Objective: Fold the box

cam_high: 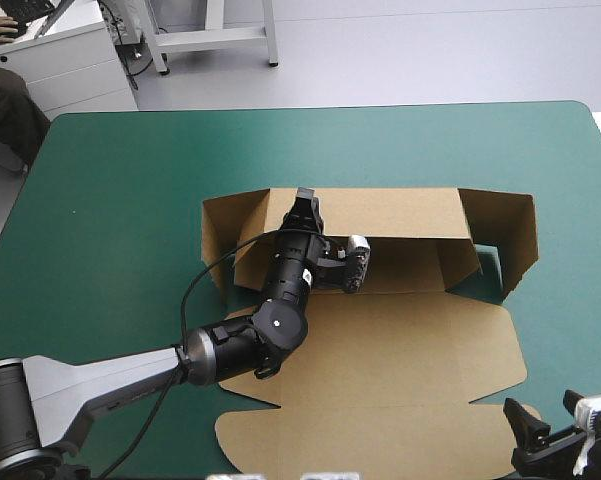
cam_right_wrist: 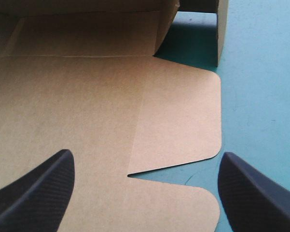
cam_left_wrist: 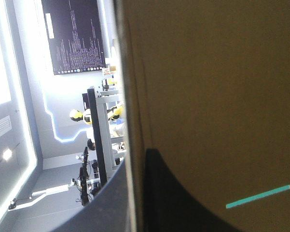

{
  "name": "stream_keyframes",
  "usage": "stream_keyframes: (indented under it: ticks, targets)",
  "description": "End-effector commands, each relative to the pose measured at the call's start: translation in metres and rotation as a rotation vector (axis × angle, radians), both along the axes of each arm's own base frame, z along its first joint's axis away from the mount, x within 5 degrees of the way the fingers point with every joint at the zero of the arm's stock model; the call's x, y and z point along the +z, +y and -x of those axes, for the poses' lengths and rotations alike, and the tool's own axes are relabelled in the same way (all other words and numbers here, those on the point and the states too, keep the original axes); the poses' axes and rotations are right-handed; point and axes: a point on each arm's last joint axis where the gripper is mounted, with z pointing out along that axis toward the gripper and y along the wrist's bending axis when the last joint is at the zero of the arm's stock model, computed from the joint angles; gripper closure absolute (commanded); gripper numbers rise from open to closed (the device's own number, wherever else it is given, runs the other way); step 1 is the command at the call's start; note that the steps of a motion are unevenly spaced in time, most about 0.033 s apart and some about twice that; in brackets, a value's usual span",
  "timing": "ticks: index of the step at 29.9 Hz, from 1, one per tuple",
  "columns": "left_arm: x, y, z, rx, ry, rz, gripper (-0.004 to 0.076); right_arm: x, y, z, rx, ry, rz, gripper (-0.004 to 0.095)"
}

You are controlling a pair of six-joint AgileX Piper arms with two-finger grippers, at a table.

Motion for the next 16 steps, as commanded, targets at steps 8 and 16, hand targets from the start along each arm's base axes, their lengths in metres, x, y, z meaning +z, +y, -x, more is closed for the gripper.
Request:
stream_keyframes:
  ticks: [8,16]
  targets:
    - [0.028,0.003,0.002,-0.025,-0.124,0.007,0.0734,0.096,-0.001,-0.066,-0.199,-0.055,0.213,0.0139]
    - [0.028,0.004,0.002,-0.024,-0.124,0.007,0.0734,0.145,0.026,-0.137,-0.167,0.005,0.318,0.0140]
